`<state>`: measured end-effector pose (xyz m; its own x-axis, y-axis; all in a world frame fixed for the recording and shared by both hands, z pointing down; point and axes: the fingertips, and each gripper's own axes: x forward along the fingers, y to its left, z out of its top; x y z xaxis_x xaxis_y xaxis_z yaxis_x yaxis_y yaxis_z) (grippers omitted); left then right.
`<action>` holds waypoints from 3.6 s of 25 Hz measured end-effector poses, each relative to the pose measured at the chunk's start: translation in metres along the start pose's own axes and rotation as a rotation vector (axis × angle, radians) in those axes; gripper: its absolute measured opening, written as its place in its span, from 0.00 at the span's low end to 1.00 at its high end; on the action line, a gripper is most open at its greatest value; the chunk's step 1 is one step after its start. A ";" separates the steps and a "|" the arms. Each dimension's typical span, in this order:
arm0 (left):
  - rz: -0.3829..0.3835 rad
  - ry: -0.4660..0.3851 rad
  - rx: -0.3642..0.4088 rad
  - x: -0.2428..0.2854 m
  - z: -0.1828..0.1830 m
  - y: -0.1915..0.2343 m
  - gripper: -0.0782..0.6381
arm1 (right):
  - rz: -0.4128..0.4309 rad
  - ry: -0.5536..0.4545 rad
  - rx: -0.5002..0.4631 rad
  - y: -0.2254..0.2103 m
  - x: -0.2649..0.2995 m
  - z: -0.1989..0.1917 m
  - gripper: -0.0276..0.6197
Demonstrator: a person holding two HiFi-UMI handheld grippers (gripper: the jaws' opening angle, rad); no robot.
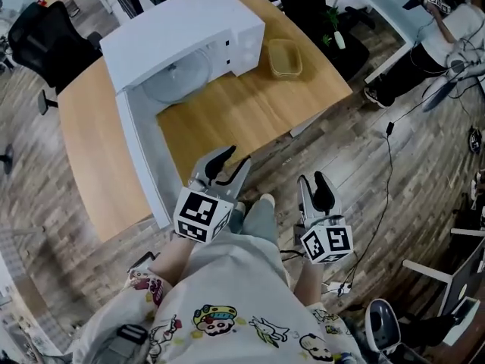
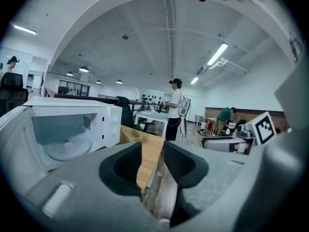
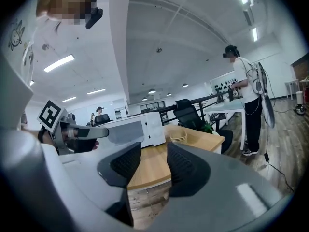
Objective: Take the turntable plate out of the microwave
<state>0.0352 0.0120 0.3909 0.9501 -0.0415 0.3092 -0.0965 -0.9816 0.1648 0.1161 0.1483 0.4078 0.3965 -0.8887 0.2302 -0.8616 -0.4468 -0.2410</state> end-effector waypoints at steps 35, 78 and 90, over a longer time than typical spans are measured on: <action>0.945 -0.241 -0.365 -0.002 0.023 0.181 0.32 | 1.024 0.229 -0.290 0.092 0.290 0.059 0.38; 0.750 -0.258 -0.805 0.063 -0.099 0.284 0.32 | 0.908 0.317 -0.274 0.127 0.346 -0.024 0.36; 0.731 -0.392 -1.103 0.087 -0.128 0.305 0.36 | 0.893 0.342 -0.233 0.117 0.350 -0.033 0.35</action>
<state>0.0502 -0.2674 0.5880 0.5853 -0.7082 0.3949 -0.6131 -0.0677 0.7871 0.1431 -0.2115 0.4911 -0.5125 -0.7955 0.3233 -0.8552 0.4391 -0.2754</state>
